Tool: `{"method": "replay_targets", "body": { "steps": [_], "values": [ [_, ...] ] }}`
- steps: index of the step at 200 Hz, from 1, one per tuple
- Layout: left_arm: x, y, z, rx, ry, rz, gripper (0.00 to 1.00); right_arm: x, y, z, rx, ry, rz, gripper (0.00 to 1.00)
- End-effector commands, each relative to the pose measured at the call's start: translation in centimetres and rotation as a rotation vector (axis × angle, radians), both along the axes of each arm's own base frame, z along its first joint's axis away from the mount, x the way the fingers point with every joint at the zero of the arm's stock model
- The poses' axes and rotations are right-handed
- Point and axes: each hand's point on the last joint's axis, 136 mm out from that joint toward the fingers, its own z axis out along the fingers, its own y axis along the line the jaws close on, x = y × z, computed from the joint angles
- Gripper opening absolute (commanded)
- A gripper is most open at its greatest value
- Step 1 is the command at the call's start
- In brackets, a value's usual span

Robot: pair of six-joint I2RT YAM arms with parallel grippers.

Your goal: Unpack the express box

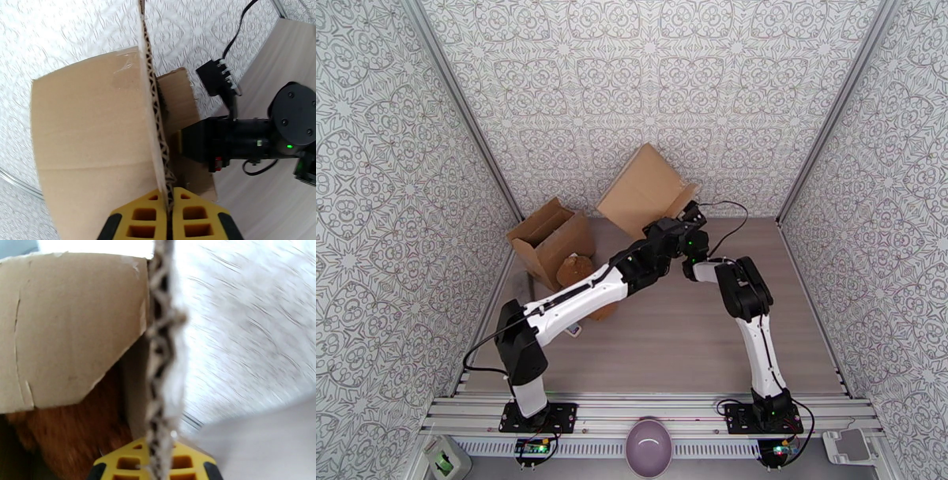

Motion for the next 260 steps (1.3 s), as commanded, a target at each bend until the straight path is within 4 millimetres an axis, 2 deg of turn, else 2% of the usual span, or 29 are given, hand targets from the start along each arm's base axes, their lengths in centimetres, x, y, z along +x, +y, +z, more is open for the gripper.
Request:
{"method": "replay_targets", "body": {
  "steps": [1,10,38,53,59,69,75,91,120,131,149,164,186,199,211,243,260],
  "values": [
    [-0.7,0.0,4.4,-0.143,-0.046,-0.037,0.0,2.8,0.4,-3.0,-0.081,0.102,-0.021,0.0],
    [0.1,0.6,3.7,-0.162,-0.022,-0.027,0.0,2.9,0.2,-2.9,-0.057,0.1,-0.022,0.0],
    [1.2,1.2,3.3,-0.214,0.016,-0.026,0.0,3.4,0.3,-5.3,-0.102,0.185,-0.02,0.0],
    [1.0,0.8,4.3,-0.254,0.018,-0.062,0.0,3.9,-0.1,-6.7,-0.102,0.245,-0.017,0.0],
    [1.4,1.2,4.7,-0.266,0.008,-0.044,0.0,4.1,-0.1,-7.3,-0.108,0.271,-0.011,0.0],
    [2.9,2.4,4.1,-0.269,0.033,0.022,0.0,4.2,-0.1,-7.9,-0.127,0.296,-0.016,0.0],
    [3.7,3.1,3.1,-0.261,0.074,0.051,0.0,4.0,-0.3,-8.1,-0.139,0.297,-0.026,0.0],
    [4.6,4.2,1.8,-0.276,0.104,0.089,0.0,3.7,-0.7,-10.2,-0.214,0.367,-0.05,0.0],
    [6.1,5.7,0.9,-0.268,0.062,0.143,0.0,2.3,-1.8,-14.2,-0.268,0.468,-0.066,0.2],
    [6.9,6.3,-0.4,-0.238,0.064,0.172,0.0,1.7,-2.0,-15.3,-0.287,0.509,-0.063,0.3],
    [7.8,7.0,-2.2,-0.196,0.066,0.201,0.0,0.4,-2.6,-17.4,-0.35,0.585,-0.061,0.37],
    [8.5,7.3,-4.0,-0.164,0.073,0.218,0.0,-0.9,-3.0,-19.0,-0.424,0.65,-0.056,0.5],
    [9.3,7.7,-6.9,-0.131,0.114,0.25,0.0,-2.8,-4.5,-21.0,-0.464,0.741,-0.087,0.59],
    [9.6,7.9,-8.5,-0.126,0.151,0.259,0.0,-3.7,-5.7,-21.0,-0.493,0.767,-0.123,0.64],
    [9.8,7.9,-9.6,-0.123,0.172,0.26,0.0,-4.7,-7.1,-21.0,-0.561,0.787,-0.167,0.74],
    [10.6,7.9,-11.8,-0.104,0.229,0.274,0.0,-6.0,-10.7,-19.2,-0.676,0.798,-0.267,0.88],
    [10.8,7.8,-12.2,-0.117,0.252,0.274,0.0,-6.7,-12.5,-18.0,-0.737,0.807,-0.323,0.96]
  ]
}}
